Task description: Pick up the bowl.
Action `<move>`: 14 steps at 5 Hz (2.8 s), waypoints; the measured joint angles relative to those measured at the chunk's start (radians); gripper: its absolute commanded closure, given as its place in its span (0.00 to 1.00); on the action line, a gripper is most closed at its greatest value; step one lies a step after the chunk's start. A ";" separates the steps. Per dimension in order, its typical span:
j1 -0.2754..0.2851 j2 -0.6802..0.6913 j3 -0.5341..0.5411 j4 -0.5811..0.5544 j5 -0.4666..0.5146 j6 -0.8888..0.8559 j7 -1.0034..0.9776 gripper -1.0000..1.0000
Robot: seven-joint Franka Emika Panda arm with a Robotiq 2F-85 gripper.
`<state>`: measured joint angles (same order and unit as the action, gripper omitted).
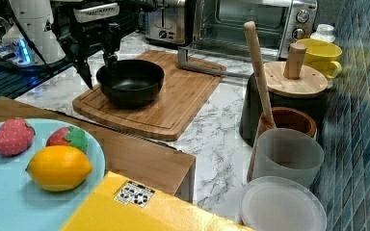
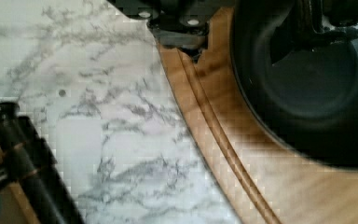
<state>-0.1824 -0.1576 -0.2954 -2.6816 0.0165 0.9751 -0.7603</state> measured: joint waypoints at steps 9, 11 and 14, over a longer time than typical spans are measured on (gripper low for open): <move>0.001 0.098 0.078 0.031 -0.005 0.037 0.090 1.00; 0.000 0.095 0.077 0.100 0.003 -0.093 0.138 1.00; 0.046 0.128 0.077 0.430 0.017 -0.356 0.193 1.00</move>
<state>-0.1365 -0.0295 -0.2183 -2.2520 0.0335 0.6187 -0.5674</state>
